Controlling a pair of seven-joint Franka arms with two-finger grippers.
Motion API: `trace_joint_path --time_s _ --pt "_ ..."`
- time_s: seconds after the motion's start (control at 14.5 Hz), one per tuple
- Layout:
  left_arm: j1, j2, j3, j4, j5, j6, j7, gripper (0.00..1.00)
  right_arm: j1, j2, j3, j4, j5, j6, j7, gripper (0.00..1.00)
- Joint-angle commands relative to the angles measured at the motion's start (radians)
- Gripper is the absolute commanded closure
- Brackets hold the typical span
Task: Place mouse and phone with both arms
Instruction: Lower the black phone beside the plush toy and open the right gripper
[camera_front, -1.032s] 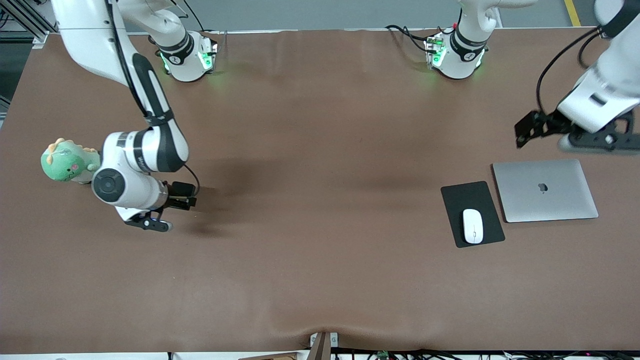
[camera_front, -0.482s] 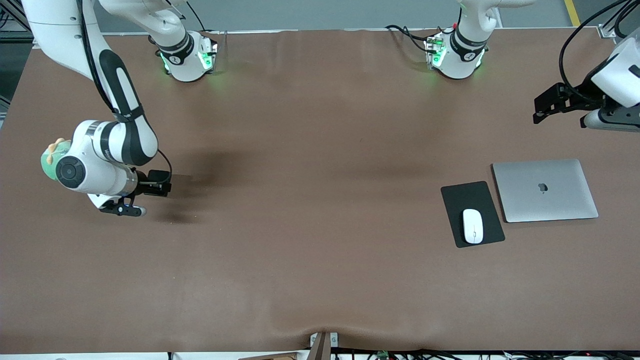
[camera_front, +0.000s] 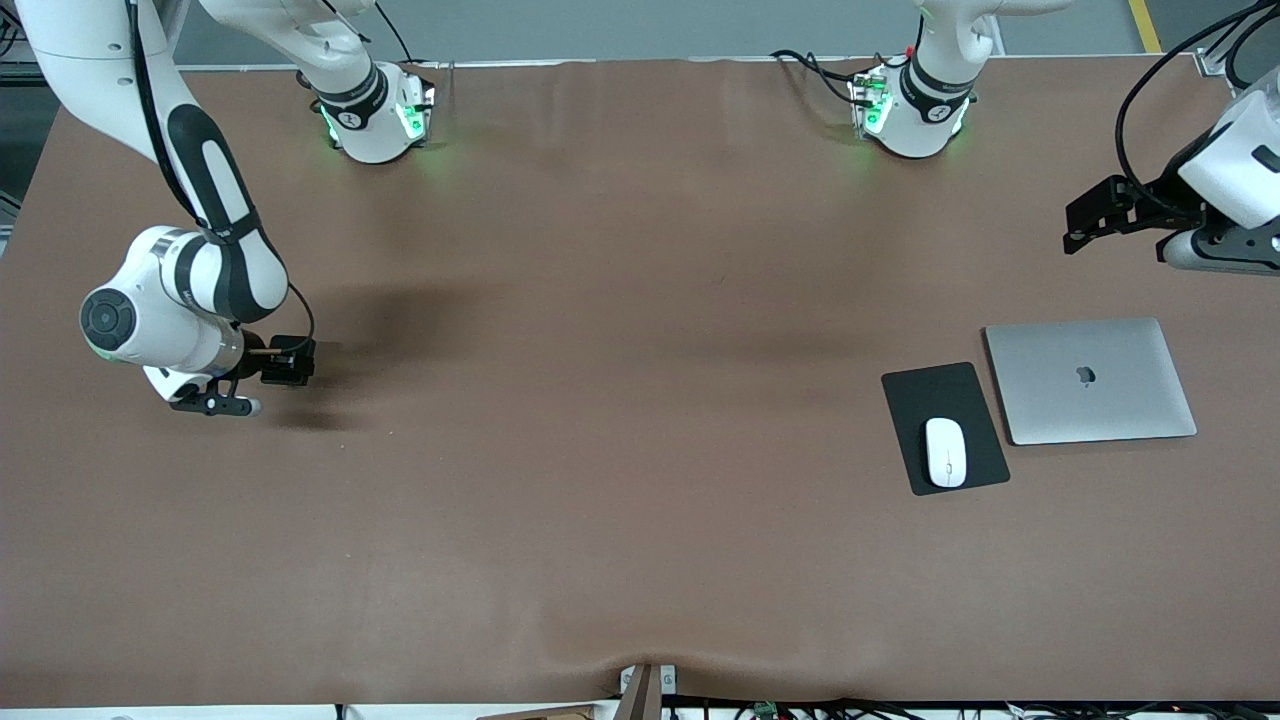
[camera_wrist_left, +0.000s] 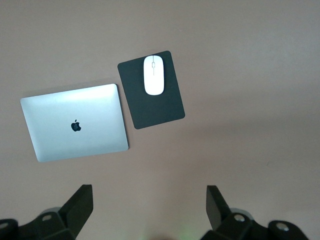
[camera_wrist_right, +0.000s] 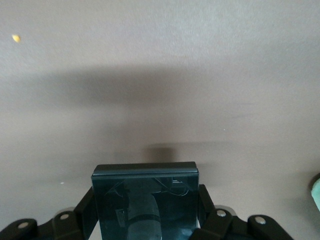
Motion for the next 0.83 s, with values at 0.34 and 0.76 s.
trace_joint_path --time_s 0.34,0.76 --pt "0.079 -0.006 0.005 0.017 -0.017 -0.01 0.019 0.0 -0.055 -0.001 0.02 -0.098 -0.015 0.131 -0.084 1.0" --pt "0.072 0.0 -0.001 0.019 -0.011 0.0 0.019 0.0 -0.05 0.027 0.02 -0.09 -0.01 0.124 -0.084 0.0"
